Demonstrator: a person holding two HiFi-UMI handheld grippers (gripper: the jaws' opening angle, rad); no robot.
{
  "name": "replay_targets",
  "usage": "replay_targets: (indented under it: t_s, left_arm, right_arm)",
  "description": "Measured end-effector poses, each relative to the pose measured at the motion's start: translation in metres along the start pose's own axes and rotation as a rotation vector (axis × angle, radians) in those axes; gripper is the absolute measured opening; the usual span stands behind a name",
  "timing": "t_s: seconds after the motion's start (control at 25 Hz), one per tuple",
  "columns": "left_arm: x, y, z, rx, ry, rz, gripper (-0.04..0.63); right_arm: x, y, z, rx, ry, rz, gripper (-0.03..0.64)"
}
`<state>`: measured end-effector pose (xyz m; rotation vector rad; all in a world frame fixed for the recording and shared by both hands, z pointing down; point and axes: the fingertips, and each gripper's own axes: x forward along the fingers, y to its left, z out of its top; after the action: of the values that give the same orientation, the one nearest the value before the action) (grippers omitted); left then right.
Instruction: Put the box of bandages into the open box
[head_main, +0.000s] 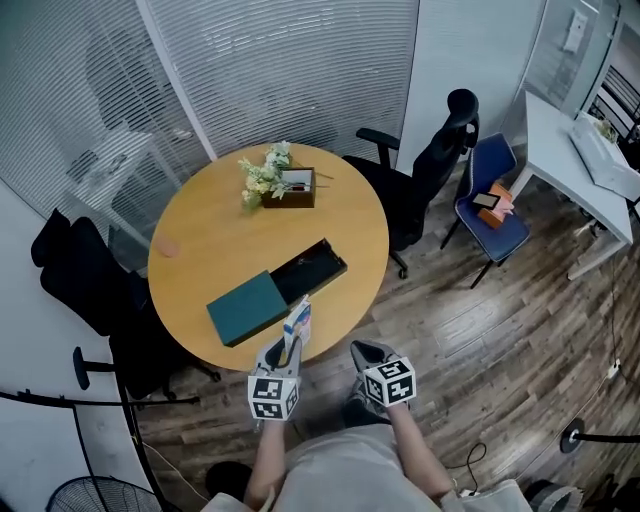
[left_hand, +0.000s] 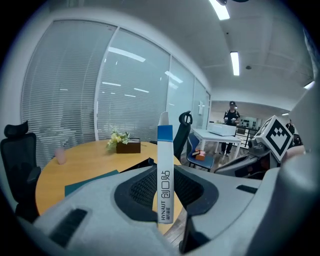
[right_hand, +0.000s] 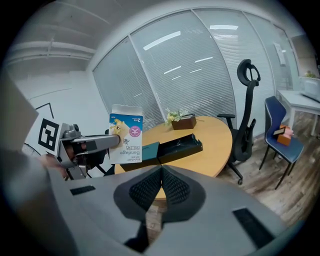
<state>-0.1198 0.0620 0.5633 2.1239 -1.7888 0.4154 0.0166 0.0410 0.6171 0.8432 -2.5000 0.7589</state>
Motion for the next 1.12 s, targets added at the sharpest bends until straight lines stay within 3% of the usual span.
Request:
replay_targets:
  t_s: [0.64, 1.12]
  left_arm:
    - [0.083, -0.013, 0.036, 0.016, -0.004, 0.028, 0.086]
    - [0.090, -0.020, 0.037, 0.064, 0.018, 0.043, 0.084]
  right_arm:
    - [0.031, -0.067, 0.029, -0.014, 0.040, 0.075, -0.003]
    - [0.034, -0.075, 0.020, -0.036, 0.047, 0.093, -0.003]
